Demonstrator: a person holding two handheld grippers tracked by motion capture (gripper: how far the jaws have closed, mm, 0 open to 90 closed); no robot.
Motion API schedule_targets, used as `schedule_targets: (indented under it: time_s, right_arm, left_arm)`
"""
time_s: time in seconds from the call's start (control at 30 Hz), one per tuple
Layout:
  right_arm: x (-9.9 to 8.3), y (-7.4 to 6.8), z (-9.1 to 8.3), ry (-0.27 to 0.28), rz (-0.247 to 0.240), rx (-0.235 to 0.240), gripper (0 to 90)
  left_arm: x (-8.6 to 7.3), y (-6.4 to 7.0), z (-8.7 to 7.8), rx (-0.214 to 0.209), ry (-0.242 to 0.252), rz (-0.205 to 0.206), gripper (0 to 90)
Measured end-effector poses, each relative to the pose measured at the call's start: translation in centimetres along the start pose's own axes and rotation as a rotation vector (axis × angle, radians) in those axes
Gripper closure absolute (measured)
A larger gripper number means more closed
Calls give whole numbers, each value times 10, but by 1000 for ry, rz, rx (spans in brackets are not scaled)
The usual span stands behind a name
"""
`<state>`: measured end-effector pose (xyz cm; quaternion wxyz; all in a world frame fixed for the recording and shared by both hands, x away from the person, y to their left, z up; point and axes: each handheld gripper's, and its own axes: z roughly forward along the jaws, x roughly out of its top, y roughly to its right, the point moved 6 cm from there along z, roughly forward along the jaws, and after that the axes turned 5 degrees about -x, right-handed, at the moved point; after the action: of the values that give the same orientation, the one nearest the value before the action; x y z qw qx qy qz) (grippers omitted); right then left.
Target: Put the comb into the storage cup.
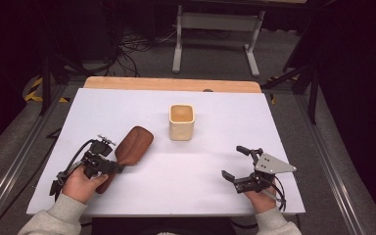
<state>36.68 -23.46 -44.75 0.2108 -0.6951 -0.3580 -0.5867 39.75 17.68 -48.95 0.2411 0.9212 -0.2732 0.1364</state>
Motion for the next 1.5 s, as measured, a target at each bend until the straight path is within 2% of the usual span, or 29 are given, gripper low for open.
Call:
schedule_targets:
  time_s: [0.17, 0.23, 0.33, 0.37, 0.4, 0.6, 0.8, 0.93, 1.0, 1.03, 1.1, 1.13, 1.17, 1.23, 1.3, 1.5]
  right_arm:
    - [0, -1, 1, -2, -3, 1, 36]
    - [0, -1, 2, -1, 0, 0, 36]
    - [1, -1, 3, -6, -4, 1, 37]
    - [2, -2, 4, -1, -5, 4, 36]
    - [2, -2, 4, -3, -6, 6, 37]
    - [7, -3, 5, -2, -10, 13, 37]
    - [17, -7, 8, 0, -26, 29, 37]
    - [25, -9, 13, 0, -36, 48, 40]
    - [31, -11, 16, 0, -41, 62, 40]
    - [33, -11, 17, -3, -42, 68, 41]
    - [38, -12, 21, 2, -48, 79, 41]
    - [40, -13, 23, 2, -46, 85, 41]
    - [43, -14, 25, 0, -49, 95, 41]
    - [49, -16, 29, 2, -59, 103, 41]
    - [55, -19, 34, 4, -74, 117, 41]
    - [66, -25, 44, 5, -91, 145, 41]
  left_arm:
    - [2, 7, -9, -10, 56, 39, 738]
    - [3, 9, -11, -12, 72, 44, 738]
    - [8, 16, -20, -18, 108, 75, 738]
    - [9, 17, -22, -7, 126, 91, 739]
    - [9, 20, -24, -16, 127, 98, 739]
    - [16, 35, -38, -4, 222, 171, 744]
    - [20, 47, -48, -1, 331, 227, 745]
    - [21, 53, -53, -8, 383, 256, 745]
    - [22, 57, -55, -26, 419, 280, 745]
    - [22, 60, -56, -25, 445, 305, 745]
    - [23, 63, -56, -37, 478, 316, 745]
    - [23, 63, -56, -37, 478, 316, 745]
    - [25, 67, -56, -55, 513, 341, 745]
    - [26, 69, -55, -70, 547, 357, 745]
    - [27, 71, -54, -87, 565, 356, 745]
    - [36, 81, -48, -135, 639, 395, 745]
